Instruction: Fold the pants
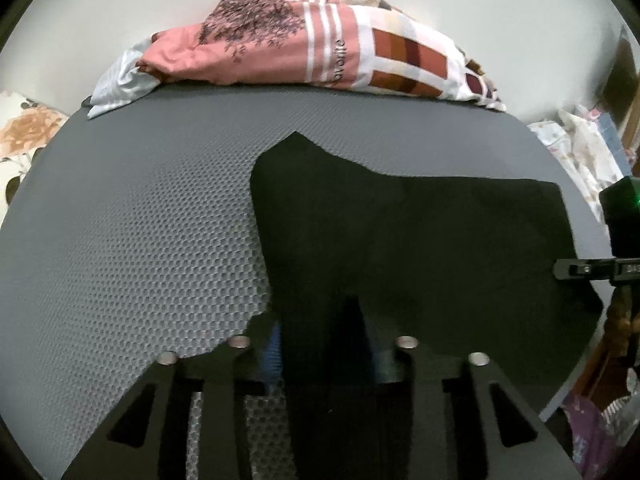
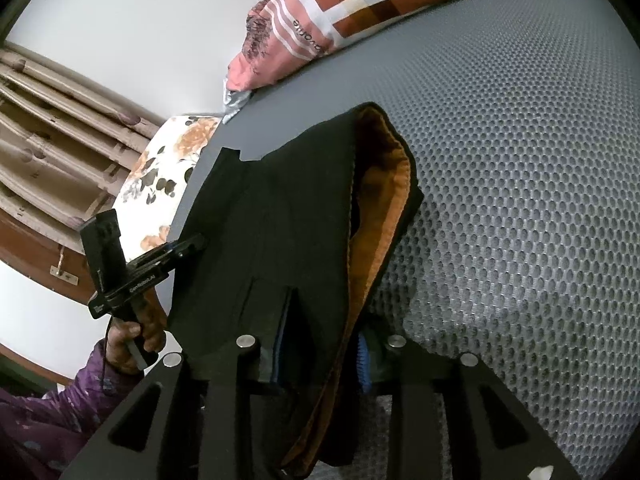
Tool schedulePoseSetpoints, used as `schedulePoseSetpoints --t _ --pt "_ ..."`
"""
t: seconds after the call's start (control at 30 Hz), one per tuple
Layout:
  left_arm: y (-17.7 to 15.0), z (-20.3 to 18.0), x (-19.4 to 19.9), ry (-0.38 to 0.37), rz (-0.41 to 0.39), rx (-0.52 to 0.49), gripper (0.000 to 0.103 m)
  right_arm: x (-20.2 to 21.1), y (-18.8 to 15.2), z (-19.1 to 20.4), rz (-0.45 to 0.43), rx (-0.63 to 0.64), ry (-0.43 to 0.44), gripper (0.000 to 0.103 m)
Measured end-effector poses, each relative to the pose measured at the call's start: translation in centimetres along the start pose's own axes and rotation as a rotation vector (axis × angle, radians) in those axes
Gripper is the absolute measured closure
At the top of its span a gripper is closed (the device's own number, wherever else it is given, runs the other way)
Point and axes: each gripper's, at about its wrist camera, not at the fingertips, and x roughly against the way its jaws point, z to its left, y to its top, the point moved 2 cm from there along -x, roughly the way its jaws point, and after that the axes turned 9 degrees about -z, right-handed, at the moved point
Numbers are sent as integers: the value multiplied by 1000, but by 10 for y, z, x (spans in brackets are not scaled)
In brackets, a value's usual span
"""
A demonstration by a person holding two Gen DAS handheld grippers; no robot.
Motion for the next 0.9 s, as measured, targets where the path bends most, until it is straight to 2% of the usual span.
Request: schedulePoseSetpoints --t 0.1,0.27,0.3,0.37,0.43,0.5,0.63,0.9 --pt "-2 3 -5 4 16 2 46 -4 2 -3 5 -11 1 71" --pt "-5 9 -13 -80 38 67 46 -8 4 -8 8 -31 9 68" --pt "-5 10 -13 -87 39 74 48 -9 5 -8 8 -27 8 68" --pt "-3 9 -12 -108 29 74 64 -10 5 -7 5 -22 6 72" --pt "0 2 -5 -75 2 30 83 -11 4 -5 1 -13 2 75" --pt "2 -6 3 -45 -32 -13 87 -10 5 -1 -8 -7 4 79" --pt "6 -7 14 -31 -70 3 93 -5 7 8 -38 -7 21 82" --pt "13 -9 28 -3 -108 -12 94 -2 12 20 -61 5 41 84"
